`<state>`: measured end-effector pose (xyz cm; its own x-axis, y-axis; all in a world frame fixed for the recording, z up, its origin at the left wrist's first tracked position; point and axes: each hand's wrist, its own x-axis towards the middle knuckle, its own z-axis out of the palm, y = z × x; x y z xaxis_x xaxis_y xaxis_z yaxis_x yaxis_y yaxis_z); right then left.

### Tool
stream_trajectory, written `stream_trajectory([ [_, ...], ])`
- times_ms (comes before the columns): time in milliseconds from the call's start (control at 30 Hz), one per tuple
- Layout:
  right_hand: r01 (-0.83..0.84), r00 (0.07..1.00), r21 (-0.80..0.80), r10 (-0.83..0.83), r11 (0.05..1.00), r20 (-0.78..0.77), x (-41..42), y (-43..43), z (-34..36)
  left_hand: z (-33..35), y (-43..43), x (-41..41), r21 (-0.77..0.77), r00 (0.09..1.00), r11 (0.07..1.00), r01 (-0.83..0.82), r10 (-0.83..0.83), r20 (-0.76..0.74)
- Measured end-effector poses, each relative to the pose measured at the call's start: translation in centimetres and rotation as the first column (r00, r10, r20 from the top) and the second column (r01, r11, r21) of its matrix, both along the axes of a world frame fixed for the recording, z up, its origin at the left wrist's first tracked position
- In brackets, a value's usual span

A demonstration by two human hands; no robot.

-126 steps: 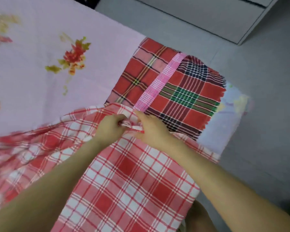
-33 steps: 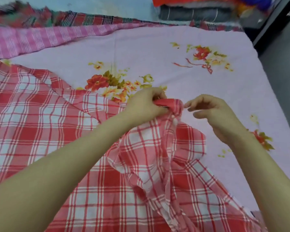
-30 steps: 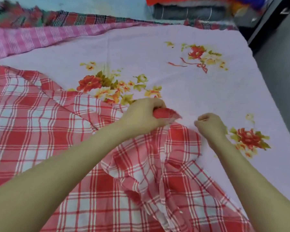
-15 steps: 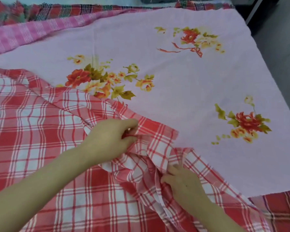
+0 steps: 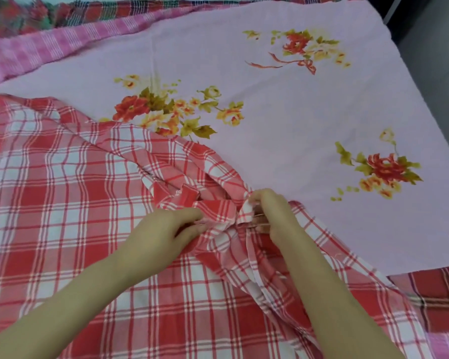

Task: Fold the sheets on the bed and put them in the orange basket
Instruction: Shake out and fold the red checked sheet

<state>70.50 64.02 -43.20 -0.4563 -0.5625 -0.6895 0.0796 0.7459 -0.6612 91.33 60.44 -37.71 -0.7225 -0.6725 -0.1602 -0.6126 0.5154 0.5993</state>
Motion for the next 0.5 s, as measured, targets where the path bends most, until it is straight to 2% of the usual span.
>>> stream_trajectory([
  [33,-0.068,0.971,0.031,0.073,0.997,-0.227,0.2,-0.1,-0.3,0.5,0.4,0.0,0.017,1.0,1.0,-0.003,0.004,-0.027],
  [67,-0.067,0.88,0.062,0.088,0.996,-0.466,0.4,0.1,-0.9,1.0,0.7,0.1,0.027,0.998,1.0,-0.004,0.006,-0.057],
  [100,-0.059,0.799,0.103,0.109,0.993,-0.591,0.9,0.3,-0.8,1.9,1.1,0.2,0.026,0.998,1.0,0.008,-0.006,-0.064],
  [133,-0.061,0.731,0.102,0.114,0.993,-0.673,1.1,0.4,-1.1,2.5,1.4,-0.1,0.017,0.997,0.999,0.044,-0.043,-0.067],
  [200,-0.166,0.532,0.085,0.162,0.982,-0.831,1.8,0.8,-0.2,4.7,2.0,0.3,-0.086,0.986,0.985,0.149,-0.155,-0.061],
  [233,-0.202,0.431,0.034,0.12,0.979,-0.894,1.8,1.1,0.0,5.7,2.2,0.4,-0.147,0.975,0.968,0.206,-0.216,-0.057],
  [300,-0.288,0.347,-0.169,-0.062,0.943,-0.936,2.1,2.3,3.0,8.0,2.5,0.7,-0.221,0.956,0.94,0.262,-0.284,-0.075],
  [367,-0.377,0.419,-0.391,-0.221,0.84,-0.881,2.7,4.3,6.9,10.2,2.7,1.1,-0.239,0.954,0.943,0.233,-0.269,-0.132],
  [400,-0.411,0.492,-0.479,-0.253,0.776,-0.833,3.1,5.3,9.3,11.7,2.9,1.2,-0.246,0.953,0.947,0.207,-0.252,-0.166],
  [500,-0.508,0.654,-0.619,-0.199,0.599,-0.729,3.7,7.6,17.4,16.7,3.2,1.3,-0.184,0.956,0.972,0.144,-0.185,-0.226],
])
